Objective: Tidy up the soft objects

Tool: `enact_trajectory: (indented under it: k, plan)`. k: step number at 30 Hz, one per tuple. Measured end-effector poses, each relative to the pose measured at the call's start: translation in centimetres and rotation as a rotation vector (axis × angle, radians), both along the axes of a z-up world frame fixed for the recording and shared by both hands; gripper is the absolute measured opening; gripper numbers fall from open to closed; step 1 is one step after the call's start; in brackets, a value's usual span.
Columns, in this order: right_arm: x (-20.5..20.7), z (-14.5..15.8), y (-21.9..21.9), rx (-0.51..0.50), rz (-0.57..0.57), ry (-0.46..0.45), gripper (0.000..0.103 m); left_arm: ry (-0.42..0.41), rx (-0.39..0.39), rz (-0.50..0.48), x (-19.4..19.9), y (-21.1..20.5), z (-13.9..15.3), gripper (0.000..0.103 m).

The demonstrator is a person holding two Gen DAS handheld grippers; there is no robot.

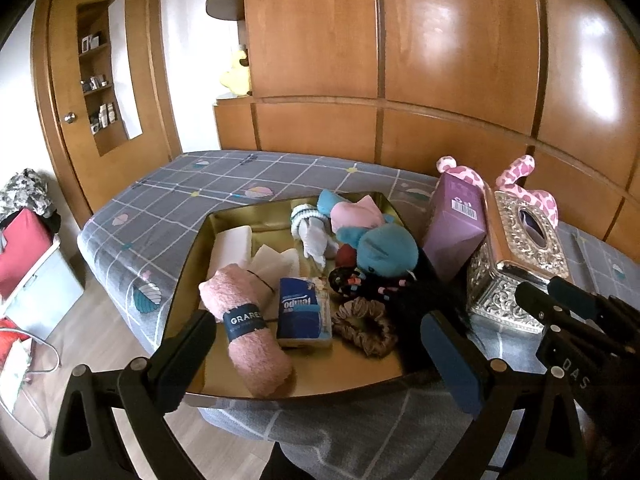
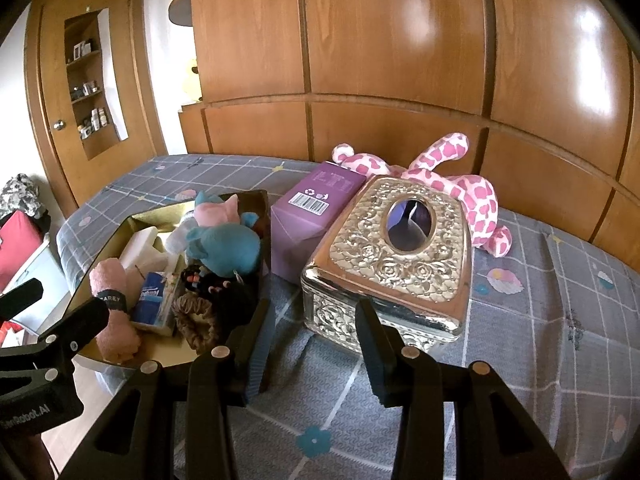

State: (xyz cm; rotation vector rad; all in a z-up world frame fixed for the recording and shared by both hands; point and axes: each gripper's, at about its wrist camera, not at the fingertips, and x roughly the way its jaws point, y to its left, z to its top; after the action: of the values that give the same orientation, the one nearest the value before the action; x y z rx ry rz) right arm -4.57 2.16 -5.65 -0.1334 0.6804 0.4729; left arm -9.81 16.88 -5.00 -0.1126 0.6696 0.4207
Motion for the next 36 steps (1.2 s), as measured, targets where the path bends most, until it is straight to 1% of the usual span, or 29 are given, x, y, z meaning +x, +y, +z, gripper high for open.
enact_trajectory:
  k: [23,36]
  plan:
    - [0.22,-0.41,-0.06,-0.003,-0.008,0.009,0.041,0.021,-0.013,-0.013,0.40,-0.27,-0.41,0.103]
    - [0.30,-0.49,-0.08,-0.002,-0.009,0.014,0.041,0.017,-0.015,-0.016,0.30,-0.37,-0.39,0.102]
